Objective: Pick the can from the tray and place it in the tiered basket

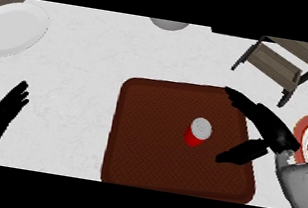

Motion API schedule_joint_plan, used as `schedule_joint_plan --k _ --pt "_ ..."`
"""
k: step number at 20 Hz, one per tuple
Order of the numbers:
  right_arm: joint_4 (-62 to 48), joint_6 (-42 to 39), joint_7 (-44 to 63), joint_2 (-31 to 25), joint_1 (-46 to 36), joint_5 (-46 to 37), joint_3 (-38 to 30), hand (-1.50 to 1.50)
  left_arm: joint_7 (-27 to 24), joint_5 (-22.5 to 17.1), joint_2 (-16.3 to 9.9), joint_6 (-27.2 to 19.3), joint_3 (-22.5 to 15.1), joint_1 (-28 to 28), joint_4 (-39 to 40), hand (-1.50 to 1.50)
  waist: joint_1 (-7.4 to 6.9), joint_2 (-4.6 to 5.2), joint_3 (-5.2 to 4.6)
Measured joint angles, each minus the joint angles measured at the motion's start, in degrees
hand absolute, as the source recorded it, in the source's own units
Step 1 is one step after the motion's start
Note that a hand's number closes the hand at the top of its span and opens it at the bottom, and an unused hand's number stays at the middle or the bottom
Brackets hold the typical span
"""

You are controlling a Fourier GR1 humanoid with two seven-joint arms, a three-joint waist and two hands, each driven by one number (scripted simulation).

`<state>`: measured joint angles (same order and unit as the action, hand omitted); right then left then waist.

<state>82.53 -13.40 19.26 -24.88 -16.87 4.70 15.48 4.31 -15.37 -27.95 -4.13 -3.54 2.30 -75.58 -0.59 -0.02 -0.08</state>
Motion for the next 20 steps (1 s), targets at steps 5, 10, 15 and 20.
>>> schedule_joint_plan --k 5,10,15,20 --pt "1.60 -3.35 10.57 2.38 -4.67 1.46 -0.29 -1.50 0.14 1.00 0.75 0.97 1.30 0.50 -0.08 0.00 0.15 -0.02 0.04" --pt "1.34 -8.64 20.05 2.93 -8.37 4.79 -0.95 -1.50 0.94 1.80 1.44 1.13 2.24 0.50 -0.80 0.00 0.26 -0.02 0.05" --pt "-0.73 -11.55 24.37 3.37 -10.26 2.93 -1.68 -1.50 0.86 2.84 2.22 2.25 3.40 0.99 -0.94 0.00 0.26 0.00 0.07" --pt "-0.25 -14.80 25.54 2.31 -7.46 1.84 -4.14 -1.50 -0.01 4.17 3.14 3.36 4.88 1.18 -0.09 0.00 0.42 0.00 0.08"
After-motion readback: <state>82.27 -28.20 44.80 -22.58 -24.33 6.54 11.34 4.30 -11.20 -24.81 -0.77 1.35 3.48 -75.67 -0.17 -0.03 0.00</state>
